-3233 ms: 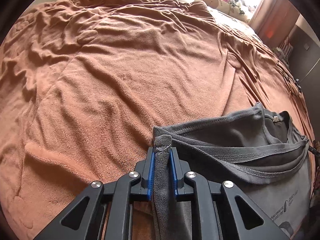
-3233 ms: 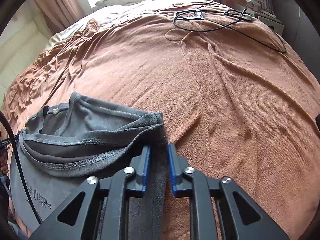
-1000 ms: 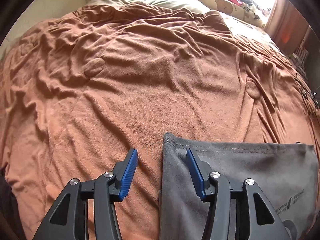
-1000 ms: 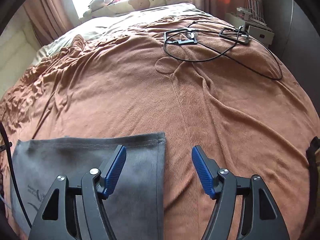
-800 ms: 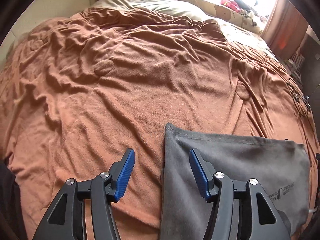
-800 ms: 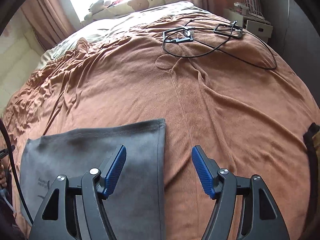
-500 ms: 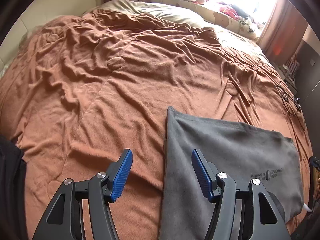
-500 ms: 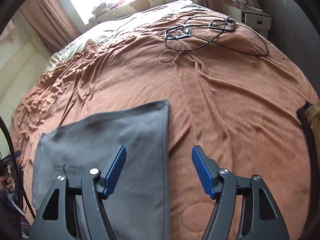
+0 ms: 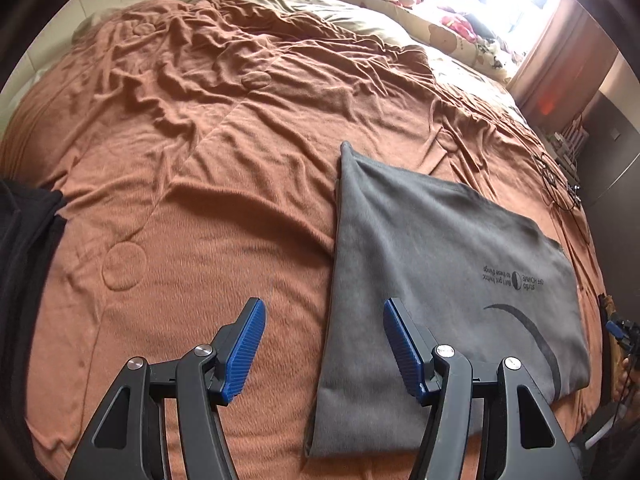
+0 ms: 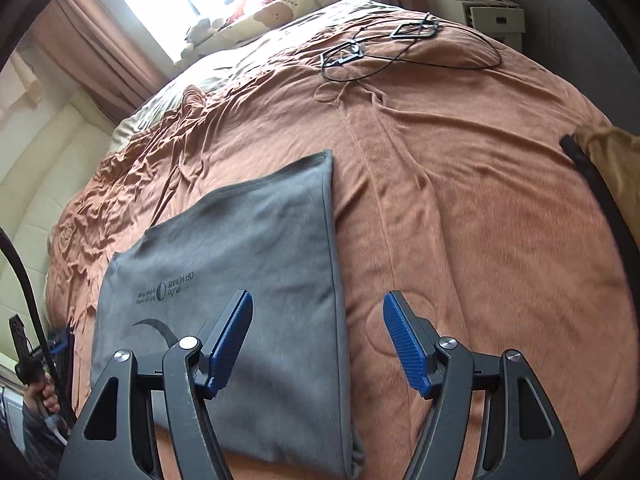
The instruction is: Fold small clothes
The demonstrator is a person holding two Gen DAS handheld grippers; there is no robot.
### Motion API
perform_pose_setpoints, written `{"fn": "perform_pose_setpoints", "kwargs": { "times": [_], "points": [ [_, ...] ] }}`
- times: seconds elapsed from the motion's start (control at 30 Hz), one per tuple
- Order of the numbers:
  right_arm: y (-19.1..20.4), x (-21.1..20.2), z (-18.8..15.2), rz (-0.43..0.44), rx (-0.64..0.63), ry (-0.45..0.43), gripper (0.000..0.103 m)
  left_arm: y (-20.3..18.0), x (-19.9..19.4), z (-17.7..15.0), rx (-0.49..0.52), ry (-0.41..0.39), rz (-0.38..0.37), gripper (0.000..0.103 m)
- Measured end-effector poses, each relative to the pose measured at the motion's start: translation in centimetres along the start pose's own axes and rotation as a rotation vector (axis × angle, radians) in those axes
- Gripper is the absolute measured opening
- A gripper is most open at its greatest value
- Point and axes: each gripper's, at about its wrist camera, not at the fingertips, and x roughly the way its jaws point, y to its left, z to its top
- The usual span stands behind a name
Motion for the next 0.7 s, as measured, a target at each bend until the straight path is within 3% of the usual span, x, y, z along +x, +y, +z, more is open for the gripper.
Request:
{"fn": "perform_pose_setpoints", "kwargs": {
  "times": [0.33,0.7],
  "points": [
    [-1.7,-1.8,-5.2,0.052,0.152,0.002,0.066,1.8,-0.9,-6.1,-0.110,0.029,-0.067,0.063],
    [-3.1,-2.3,-9.4,0.094,0.300,0.027,0.066,2.1,-0.8,-9.7,-0.203,0.083,-0.155,0.063]
  ]
}}
